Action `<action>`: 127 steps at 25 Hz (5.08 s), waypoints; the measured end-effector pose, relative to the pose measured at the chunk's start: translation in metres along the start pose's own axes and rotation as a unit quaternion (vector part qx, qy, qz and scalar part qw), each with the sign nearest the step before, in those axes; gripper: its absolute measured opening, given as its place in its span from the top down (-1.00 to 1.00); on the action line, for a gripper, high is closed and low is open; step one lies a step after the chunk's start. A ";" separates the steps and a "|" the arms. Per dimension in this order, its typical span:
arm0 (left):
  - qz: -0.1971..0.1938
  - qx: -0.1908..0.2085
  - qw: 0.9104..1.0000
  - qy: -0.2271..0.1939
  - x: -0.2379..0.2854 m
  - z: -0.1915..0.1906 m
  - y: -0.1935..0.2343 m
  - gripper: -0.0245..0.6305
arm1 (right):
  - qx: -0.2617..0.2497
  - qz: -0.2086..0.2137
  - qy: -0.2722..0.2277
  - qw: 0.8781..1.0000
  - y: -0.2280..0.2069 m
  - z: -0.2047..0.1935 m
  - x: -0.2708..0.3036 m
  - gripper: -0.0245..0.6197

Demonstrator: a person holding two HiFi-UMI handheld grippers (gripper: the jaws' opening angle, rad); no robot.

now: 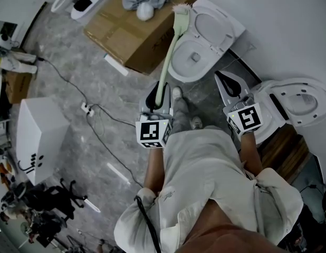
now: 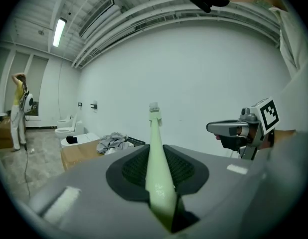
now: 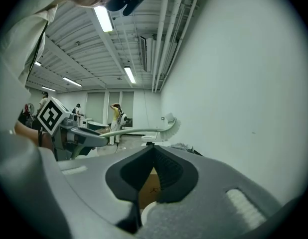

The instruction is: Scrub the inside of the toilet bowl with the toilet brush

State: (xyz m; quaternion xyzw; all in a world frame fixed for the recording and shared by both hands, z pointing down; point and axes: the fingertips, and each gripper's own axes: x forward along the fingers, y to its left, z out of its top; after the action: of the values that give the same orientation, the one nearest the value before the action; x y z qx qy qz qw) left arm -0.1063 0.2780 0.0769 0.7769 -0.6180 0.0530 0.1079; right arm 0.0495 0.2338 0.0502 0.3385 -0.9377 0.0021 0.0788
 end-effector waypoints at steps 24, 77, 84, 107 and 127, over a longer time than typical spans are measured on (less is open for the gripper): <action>-0.105 -0.033 0.984 0.138 0.192 -0.111 0.119 0.62 | 0.093 -0.084 0.150 0.981 -0.072 -0.122 0.162 0.91; -0.054 -0.154 0.911 0.378 0.317 -0.445 0.054 0.62 | 0.217 -0.010 0.298 0.930 -0.153 -0.421 0.200 0.91; -0.059 -0.155 0.887 0.430 0.324 -0.485 0.035 0.62 | 0.224 0.000 0.306 0.925 -0.162 -0.439 0.196 0.91; -0.105 -0.105 0.821 0.551 0.313 -0.525 0.021 0.62 | 0.241 0.011 0.284 0.928 -0.166 -0.442 0.187 0.91; -0.192 0.124 0.763 0.605 0.278 -0.518 0.079 0.62 | 0.286 -0.072 0.267 0.917 -0.132 -0.432 0.177 0.91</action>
State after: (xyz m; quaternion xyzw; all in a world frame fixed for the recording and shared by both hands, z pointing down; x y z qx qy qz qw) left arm -0.0926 0.1182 0.6478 0.6927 -0.2508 0.5661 0.3699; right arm 0.0624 0.0440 0.4968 0.4000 -0.8142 0.3547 0.2264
